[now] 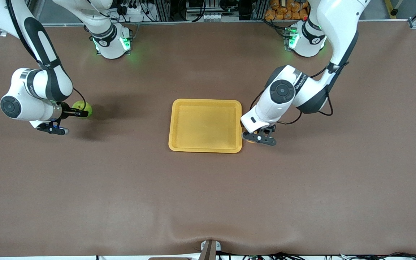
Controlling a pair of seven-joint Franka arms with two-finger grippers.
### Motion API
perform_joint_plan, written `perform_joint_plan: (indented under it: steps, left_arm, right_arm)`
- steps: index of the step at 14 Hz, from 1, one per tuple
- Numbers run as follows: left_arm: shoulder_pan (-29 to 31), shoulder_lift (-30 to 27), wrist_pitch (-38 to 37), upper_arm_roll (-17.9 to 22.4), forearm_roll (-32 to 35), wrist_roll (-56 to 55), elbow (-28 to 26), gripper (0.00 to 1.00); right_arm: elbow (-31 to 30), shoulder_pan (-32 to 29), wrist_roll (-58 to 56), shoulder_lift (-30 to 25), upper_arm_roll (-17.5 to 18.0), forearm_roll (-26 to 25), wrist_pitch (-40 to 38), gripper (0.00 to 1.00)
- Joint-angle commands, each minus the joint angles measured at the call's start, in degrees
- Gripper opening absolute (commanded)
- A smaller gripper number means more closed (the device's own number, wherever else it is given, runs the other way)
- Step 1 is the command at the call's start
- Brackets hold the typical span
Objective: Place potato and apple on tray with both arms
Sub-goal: 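Carry the potato with the left gripper over the yellow tray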
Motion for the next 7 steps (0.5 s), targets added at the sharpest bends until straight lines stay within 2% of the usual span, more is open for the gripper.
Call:
perform_joint_plan:
  steps: [1, 7]
  left_arm:
    - [-2.6, 2.9, -1.7, 0.1, 1.2, -4.5, 4.5, 0.12]
    - [-6.9, 7.0, -4.6, 0.5, 1.4, -11.3, 9.1, 0.12]
  right_arm:
    - [2.1, 0.3, 0.8, -0.5, 0.5, -0.2, -1.2, 0.00]
    - [7.4, 1.7, 0.8, 0.3, 0.5, 0.1, -4.9, 0.00]
